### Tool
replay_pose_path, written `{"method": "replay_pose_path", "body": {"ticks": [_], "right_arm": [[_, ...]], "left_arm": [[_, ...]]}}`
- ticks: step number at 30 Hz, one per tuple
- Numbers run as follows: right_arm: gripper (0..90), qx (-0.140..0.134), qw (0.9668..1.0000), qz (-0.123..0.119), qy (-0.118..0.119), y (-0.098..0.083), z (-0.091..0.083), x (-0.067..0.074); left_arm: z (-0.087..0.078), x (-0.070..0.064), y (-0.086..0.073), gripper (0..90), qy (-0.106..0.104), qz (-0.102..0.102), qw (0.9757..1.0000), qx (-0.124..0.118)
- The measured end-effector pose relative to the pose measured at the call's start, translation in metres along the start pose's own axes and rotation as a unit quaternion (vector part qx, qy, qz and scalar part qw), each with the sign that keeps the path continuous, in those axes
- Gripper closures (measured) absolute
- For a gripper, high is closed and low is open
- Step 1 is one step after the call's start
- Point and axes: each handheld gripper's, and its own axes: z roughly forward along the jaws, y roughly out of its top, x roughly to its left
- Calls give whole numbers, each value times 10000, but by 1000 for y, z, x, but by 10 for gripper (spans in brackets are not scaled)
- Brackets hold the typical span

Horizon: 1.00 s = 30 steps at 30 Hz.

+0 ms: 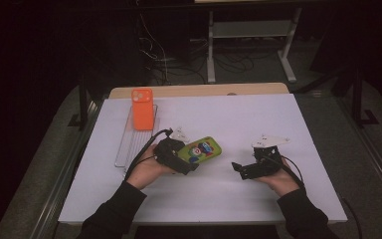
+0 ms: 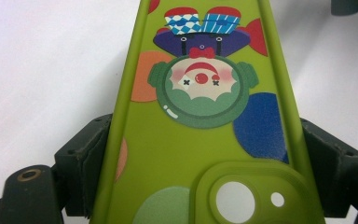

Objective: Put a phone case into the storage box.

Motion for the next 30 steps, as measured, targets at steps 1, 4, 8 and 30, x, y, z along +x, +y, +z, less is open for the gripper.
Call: {"method": "replay_pose_path", "body": {"ticks": [1,4,8,30], "right_arm": [[0,19,10000,-37,-36,0,0,1],[0,13,9998,-163,-106,0,1,5],[0,14,9985,-513,-196,1,4,12],[0,-27,9748,-2092,-776,0,8,33]], "left_arm": [[0,-1,0,153,-9,-15,10000,-15],[1,-4,0,153,-41,-162,9998,-129],[0,-3,0,153,-33,-34,10000,-58],[-4,-2,-1,154,-102,-4,9999,-72]]}}
